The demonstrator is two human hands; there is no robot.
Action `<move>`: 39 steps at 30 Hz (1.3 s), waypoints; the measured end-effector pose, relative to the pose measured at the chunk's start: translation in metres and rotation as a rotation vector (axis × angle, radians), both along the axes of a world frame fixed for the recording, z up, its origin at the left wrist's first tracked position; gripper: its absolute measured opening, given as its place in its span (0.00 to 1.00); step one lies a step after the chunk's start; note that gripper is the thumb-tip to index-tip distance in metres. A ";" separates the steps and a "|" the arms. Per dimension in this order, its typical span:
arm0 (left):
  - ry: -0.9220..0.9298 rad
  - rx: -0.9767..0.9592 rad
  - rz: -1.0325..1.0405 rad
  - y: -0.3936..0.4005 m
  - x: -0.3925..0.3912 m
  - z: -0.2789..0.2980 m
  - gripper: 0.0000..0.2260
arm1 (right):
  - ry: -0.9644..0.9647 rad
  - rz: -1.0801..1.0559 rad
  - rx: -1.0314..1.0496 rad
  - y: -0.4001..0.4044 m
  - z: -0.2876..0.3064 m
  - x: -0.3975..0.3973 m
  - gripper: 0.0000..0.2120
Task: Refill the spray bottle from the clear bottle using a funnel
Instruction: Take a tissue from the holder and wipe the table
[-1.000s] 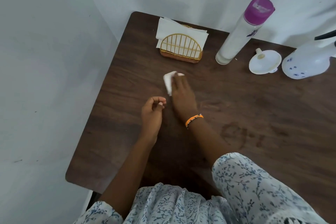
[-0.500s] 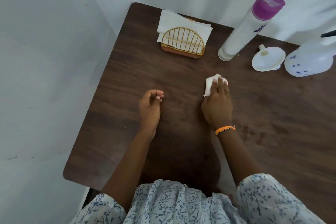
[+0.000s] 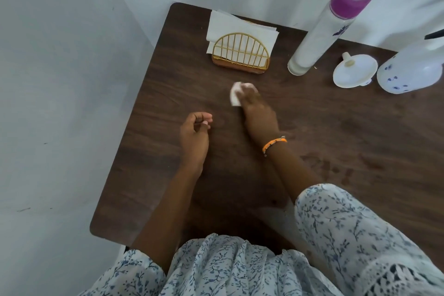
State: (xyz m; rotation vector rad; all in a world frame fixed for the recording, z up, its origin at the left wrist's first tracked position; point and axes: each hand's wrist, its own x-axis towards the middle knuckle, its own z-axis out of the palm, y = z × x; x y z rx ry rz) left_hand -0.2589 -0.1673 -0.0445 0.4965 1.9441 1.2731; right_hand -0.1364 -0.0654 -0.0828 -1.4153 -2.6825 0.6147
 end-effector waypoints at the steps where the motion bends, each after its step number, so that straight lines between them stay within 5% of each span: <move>1: -0.003 -0.003 -0.011 -0.001 0.001 0.000 0.15 | -0.008 -0.119 0.023 0.006 0.001 0.011 0.28; 5: -0.021 -0.011 -0.035 -0.003 0.010 -0.002 0.15 | -0.024 -0.361 0.087 -0.024 -0.006 0.048 0.29; 11: 0.000 -0.045 -0.066 -0.011 0.024 -0.002 0.14 | 0.050 0.032 0.127 -0.128 -0.003 0.027 0.26; 15: 0.031 -0.051 -0.074 -0.020 0.030 0.002 0.15 | 0.020 0.235 0.159 -0.114 0.002 0.058 0.22; 22: 0.004 -0.033 -0.183 -0.038 0.073 0.013 0.14 | -0.184 -0.299 0.033 -0.038 0.019 0.127 0.26; 26: -0.040 -0.048 -0.306 -0.047 0.107 0.014 0.12 | -0.185 -0.248 -0.006 -0.067 0.021 0.132 0.28; 29: -0.022 -0.032 -0.383 -0.040 0.127 0.018 0.13 | 0.122 -0.101 -0.082 -0.089 0.022 0.154 0.26; 33: -0.042 0.008 -0.494 -0.025 0.157 0.024 0.14 | 0.534 -0.381 0.079 -0.095 0.029 0.208 0.24; 36: -0.070 0.012 -0.555 -0.016 0.180 0.026 0.15 | 0.442 -0.672 0.279 -0.092 0.022 0.256 0.23; 39: -0.092 0.040 -0.539 -0.009 0.196 0.030 0.14 | 0.220 -0.863 0.233 -0.084 0.004 0.283 0.25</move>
